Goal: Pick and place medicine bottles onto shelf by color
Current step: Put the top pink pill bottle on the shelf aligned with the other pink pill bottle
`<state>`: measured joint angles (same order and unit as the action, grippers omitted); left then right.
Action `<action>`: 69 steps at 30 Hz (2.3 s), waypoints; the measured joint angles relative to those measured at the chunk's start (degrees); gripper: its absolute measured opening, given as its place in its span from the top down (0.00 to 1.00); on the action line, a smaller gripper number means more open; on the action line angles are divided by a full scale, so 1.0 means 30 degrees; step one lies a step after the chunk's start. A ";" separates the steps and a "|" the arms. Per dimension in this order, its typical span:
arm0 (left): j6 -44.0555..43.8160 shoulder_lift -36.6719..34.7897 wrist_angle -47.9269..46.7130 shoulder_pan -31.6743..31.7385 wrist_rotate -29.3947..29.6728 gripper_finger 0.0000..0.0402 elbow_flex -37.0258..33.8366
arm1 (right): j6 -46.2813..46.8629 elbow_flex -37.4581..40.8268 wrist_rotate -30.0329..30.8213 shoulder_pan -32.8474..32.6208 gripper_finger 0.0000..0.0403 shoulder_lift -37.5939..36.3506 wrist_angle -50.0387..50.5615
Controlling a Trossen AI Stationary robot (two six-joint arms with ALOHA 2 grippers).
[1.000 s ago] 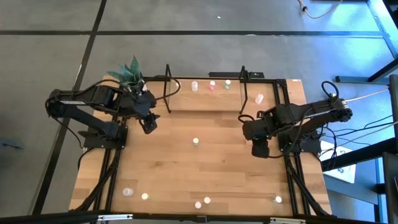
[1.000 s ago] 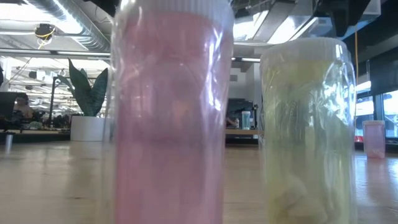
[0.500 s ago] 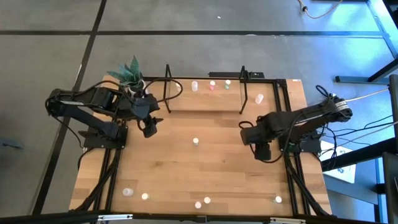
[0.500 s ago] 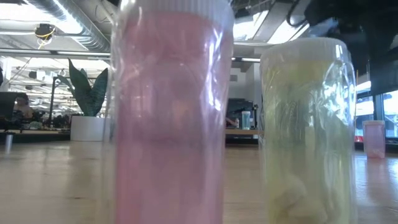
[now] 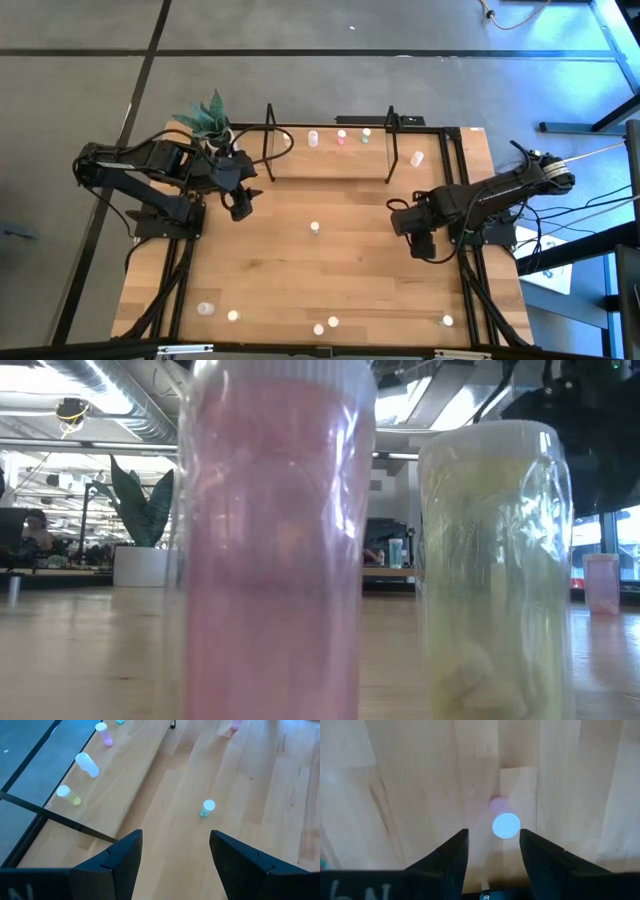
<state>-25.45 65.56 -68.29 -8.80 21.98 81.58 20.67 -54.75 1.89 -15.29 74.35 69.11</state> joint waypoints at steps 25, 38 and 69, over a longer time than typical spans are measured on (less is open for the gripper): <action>-0.0101 0.0007 0.0204 -0.0007 -0.0358 0.44 0.0000 | -0.0046 0.2130 0.0525 0.0000 0.56 -0.0007 -0.1583; 0.4149 0.0007 0.1982 -0.0015 -0.3746 0.44 0.0000 | 0.0035 0.2130 0.0524 0.0003 0.56 -0.0007 -0.1670; 0.4051 0.0015 0.1982 0.0007 -0.3563 0.44 0.0000 | 0.0537 0.2130 0.0364 0.0000 0.56 -0.0007 -0.2312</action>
<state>-13.30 65.60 -62.35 -8.78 11.29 81.58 22.28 -48.36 2.98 -15.29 74.32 62.17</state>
